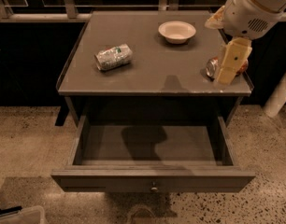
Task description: Place 7up can into top drawer
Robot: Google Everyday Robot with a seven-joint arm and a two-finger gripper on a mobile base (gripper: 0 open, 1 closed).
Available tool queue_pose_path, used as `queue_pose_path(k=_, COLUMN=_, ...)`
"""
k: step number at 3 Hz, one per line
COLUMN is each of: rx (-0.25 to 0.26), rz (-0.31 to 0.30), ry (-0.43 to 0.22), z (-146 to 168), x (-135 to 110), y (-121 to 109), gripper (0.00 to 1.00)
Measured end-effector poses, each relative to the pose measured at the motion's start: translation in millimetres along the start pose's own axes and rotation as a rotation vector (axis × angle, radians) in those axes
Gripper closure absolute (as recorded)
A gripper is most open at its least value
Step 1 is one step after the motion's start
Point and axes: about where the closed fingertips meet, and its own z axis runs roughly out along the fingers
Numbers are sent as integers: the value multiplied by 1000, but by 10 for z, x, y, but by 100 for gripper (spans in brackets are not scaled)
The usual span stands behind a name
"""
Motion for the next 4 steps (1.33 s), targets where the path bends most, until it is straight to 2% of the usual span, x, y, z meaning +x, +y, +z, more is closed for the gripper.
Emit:
queue_pose_path(k=1, rx=-5, rz=-49, ry=-62, z=175, x=-254, y=-322, gripper=0)
queue_pose_path(k=2, rx=-34, rz=-92, ry=-107, z=431, x=-548, y=-576, gripper=0)
queue_pose_path(k=3, rx=-58, rz=-124, ry=-106, z=648, x=-783, y=-764, gripper=0)
queue_pose_path(k=4, rx=-52, rz=-127, ry=-112, z=662, x=-817, y=-787, gripper=0)
